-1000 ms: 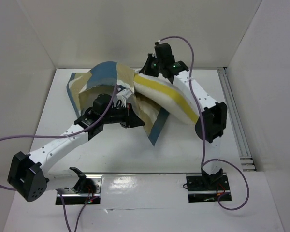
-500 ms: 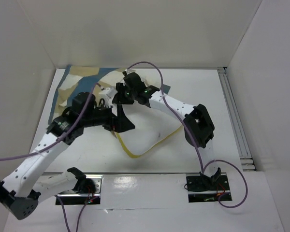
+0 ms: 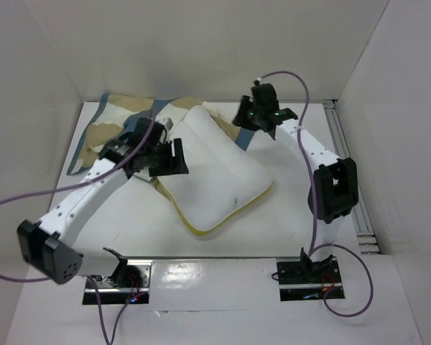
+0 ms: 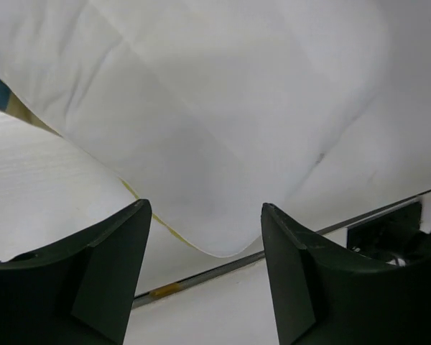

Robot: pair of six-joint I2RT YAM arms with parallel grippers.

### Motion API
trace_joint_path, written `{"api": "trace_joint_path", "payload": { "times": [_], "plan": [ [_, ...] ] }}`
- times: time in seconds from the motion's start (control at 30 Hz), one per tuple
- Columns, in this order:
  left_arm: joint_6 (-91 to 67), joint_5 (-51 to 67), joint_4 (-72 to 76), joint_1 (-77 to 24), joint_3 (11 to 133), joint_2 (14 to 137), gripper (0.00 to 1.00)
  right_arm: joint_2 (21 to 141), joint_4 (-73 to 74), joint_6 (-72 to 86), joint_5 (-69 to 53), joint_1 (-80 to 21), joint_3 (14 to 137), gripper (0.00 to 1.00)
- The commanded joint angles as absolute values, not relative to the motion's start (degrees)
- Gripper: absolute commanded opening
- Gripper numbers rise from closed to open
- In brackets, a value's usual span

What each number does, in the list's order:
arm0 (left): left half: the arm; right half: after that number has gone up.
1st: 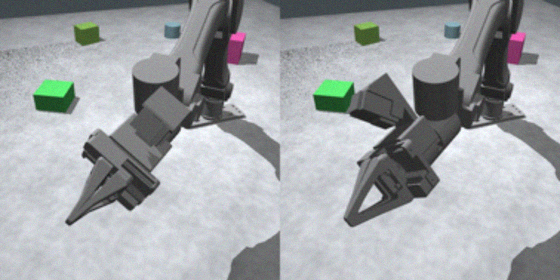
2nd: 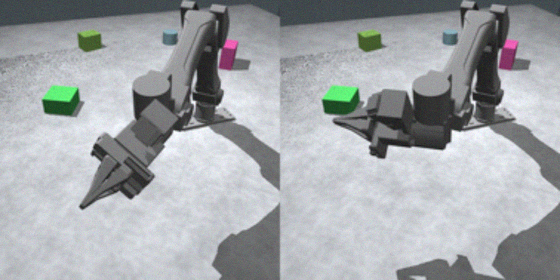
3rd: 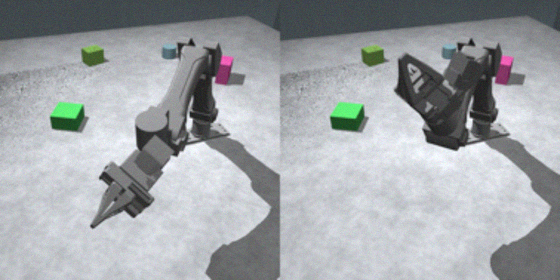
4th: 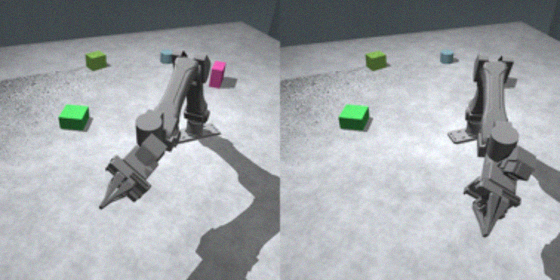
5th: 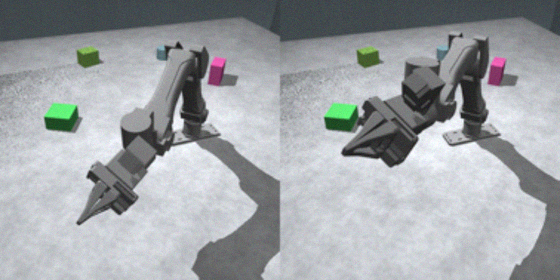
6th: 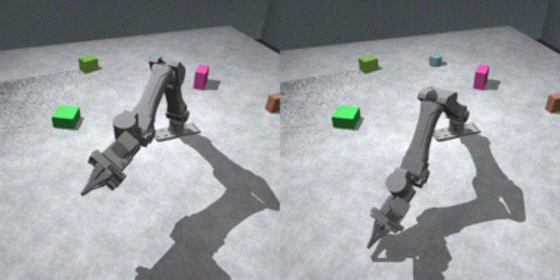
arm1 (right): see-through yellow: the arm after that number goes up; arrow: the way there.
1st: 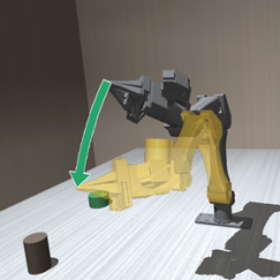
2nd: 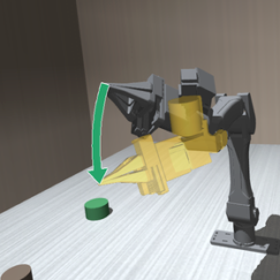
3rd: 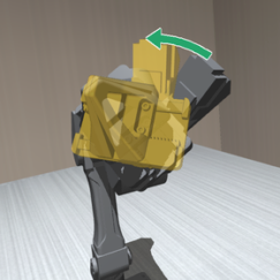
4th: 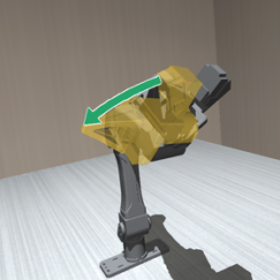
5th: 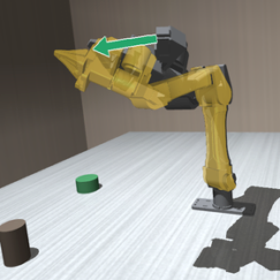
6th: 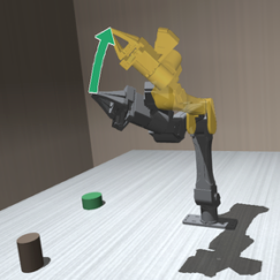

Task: Put the pillow into the pillowcase

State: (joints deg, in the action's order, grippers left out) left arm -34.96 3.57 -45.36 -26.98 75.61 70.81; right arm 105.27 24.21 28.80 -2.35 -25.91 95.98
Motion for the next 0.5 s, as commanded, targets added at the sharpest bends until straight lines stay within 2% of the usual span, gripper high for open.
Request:
{"api": "trace_joint_path", "payload": {
  "times": [0.0, 0.07, 0.2, 0.33, 0.37, 0.4, 0.43, 0.47],
  "plan": [
    [-36.5, 4.1, -49.2, -26.8, 77.5, 76.6, 0.75, 107.1, 26.2, 28.0, -1.0, -19.1, 87.4, 0.43],
    [-37.2, 3.6, -49.2, -26.8, 78.9, 79.0, 0.75, 107.7, 24.4, 28.7, -7.0, -18.5, 81.3, 0.26],
    [-37.2, 1.8, -49.2, -26.3, 82.4, 86.3, 0.77, 105.7, 20.2, 33.0, -12.7, -26.4, 72.6, 0.11],
    [-34.5, 1.8, -50.0, -26.3, 88.8, 93.9, 0.83, 100.4, 20.9, 34.6, -14.4, -37.8, 71.6, 0.08],
    [-34.5, 1.8, -51.5, -26.3, 90.0, 95.5, 0.84, 98.4, 22.4, 34.6, -10.5, -38.5, 72.4, 0.12],
    [-34.5, 0.4, -52.6, -26.3, 91.2, 97.1, 0.84, 97.3, 23.2, 34.6, -9.4, -37.4, 72.4, 0.21],
    [-34.5, -0.7, -53.3, -26.3, 92.4, 98.4, 0.84, 96.3, 22.5, 33.9, -8.5, -36.2, 72.4, 0.57],
    [-34.5, -1.6, -53.3, -26.3, 92.9, 100.1, 0.87, 95.5, 21.5, 33.9, -8.5, -34.6, 71.5, 0.7]
  ]
}}
